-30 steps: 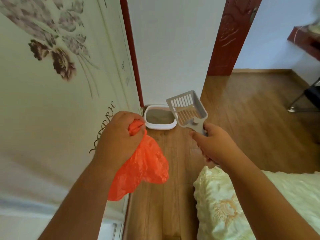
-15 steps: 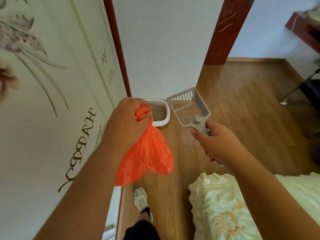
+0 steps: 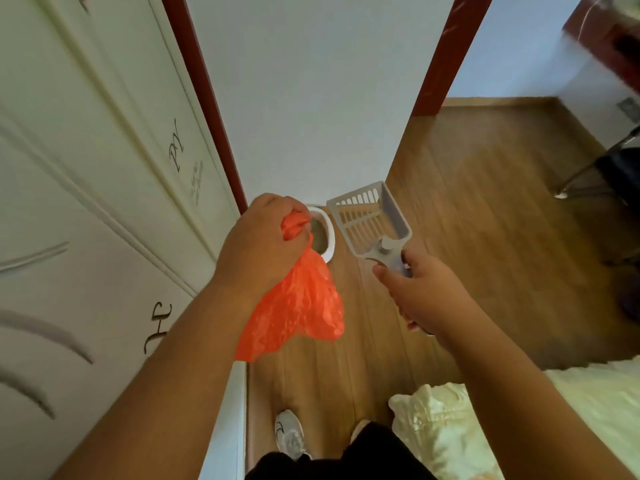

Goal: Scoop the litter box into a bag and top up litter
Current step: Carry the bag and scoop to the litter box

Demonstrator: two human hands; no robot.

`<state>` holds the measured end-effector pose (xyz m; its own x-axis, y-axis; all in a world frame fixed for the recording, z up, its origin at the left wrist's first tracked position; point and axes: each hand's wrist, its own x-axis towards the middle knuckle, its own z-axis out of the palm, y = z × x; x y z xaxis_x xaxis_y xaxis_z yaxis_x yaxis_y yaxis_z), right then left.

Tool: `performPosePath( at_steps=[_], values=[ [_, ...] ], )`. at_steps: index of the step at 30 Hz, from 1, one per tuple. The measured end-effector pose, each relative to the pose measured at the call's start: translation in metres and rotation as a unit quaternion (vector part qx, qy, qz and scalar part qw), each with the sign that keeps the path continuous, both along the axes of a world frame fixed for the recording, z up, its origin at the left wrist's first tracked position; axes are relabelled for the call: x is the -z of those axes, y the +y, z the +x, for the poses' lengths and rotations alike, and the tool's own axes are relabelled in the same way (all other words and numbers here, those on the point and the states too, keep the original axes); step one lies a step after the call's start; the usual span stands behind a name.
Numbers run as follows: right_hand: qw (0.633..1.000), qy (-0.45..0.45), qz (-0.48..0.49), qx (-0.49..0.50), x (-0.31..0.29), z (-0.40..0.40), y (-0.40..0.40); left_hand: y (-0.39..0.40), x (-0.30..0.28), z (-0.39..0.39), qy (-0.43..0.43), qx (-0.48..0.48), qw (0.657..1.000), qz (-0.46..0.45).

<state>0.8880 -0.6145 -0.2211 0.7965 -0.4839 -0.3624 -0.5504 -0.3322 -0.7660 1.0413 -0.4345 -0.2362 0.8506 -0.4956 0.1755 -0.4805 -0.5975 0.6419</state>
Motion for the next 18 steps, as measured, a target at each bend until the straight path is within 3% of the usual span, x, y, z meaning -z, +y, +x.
performPosePath(
  at_steps=[18],
  values=[
    [0.993, 0.033, 0.04, -0.11, 0.06, 0.217, -0.125, -0.076, 0.034, 0.166, 0.004, -0.099, 0.993, 0.068]
  ],
)
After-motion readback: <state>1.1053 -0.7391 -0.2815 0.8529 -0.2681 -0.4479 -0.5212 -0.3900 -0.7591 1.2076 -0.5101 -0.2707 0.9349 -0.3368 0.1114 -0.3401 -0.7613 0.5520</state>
